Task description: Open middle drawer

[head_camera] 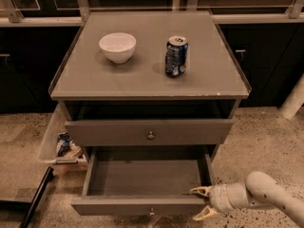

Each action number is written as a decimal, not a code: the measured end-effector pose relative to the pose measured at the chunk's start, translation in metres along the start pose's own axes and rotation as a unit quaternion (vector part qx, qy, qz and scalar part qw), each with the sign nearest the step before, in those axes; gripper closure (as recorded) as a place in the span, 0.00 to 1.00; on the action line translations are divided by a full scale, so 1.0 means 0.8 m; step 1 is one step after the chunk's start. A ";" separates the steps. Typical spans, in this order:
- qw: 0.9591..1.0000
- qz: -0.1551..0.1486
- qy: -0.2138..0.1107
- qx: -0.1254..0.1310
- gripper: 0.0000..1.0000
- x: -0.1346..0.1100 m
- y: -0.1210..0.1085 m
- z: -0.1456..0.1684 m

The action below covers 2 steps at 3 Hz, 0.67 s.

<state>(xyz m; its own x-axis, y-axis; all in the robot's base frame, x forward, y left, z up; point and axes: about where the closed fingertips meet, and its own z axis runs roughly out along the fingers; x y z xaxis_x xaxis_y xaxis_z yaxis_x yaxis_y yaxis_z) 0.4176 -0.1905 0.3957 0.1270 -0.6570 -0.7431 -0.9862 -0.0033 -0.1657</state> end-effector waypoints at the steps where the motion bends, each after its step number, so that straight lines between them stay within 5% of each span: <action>1: 1.000 0.000 -0.001 -0.002 0.00 0.000 0.000 0.001; 2: 1.000 -0.019 -0.003 0.001 0.00 -0.015 -0.004 -0.015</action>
Offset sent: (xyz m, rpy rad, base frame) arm 0.0021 -0.0080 0.0425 -0.0034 -0.0767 0.0484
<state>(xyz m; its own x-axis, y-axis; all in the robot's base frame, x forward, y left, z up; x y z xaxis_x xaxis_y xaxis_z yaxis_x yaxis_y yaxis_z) 0.4177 -0.1917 0.4130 0.1659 -0.6523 -0.7396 -0.9803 -0.0278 -0.1954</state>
